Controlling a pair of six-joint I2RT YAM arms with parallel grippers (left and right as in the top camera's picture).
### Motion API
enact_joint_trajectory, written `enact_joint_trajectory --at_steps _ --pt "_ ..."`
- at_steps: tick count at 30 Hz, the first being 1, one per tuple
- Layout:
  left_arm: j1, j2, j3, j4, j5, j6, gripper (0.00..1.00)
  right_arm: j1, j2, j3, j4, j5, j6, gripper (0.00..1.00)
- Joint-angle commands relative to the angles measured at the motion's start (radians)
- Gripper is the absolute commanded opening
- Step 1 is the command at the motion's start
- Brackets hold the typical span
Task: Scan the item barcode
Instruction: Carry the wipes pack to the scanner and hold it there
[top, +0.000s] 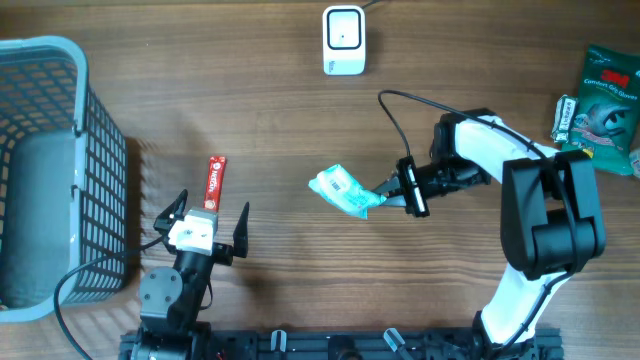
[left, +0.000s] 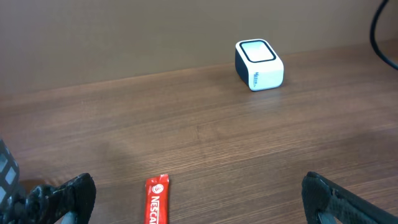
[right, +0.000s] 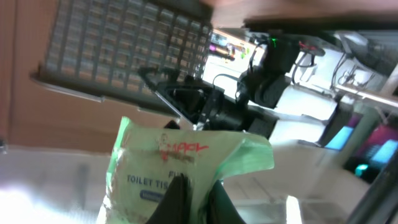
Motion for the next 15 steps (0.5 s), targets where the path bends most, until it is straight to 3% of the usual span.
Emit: enact_joint_trajectory --at_steps 1,4,8,10,13,15 --pt "0.000 -0.004 -0.006 0.003 0.008 0.012 1.00 -0.008 -0.018 0.007 0.371 -0.008 0.249 0.04" --pt "0.000 -0.004 -0.006 0.003 0.008 0.012 1.00 -0.007 -0.018 0.013 0.884 -0.051 0.375 0.04" --pt "0.000 -0.004 -0.006 0.003 0.008 0.012 0.99 0.007 -0.033 0.022 1.612 0.081 0.529 0.05" --pt "0.000 -0.004 -0.006 0.003 0.008 0.012 1.00 0.017 -0.073 0.022 1.762 0.246 0.550 0.05" --pt "0.000 -0.004 -0.006 0.003 0.008 0.012 1.00 0.030 -0.131 0.022 1.765 0.532 0.522 0.05" --pt "0.000 -0.004 -0.006 0.003 0.008 0.012 1.00 0.069 -0.139 0.022 1.765 0.875 0.493 0.05"
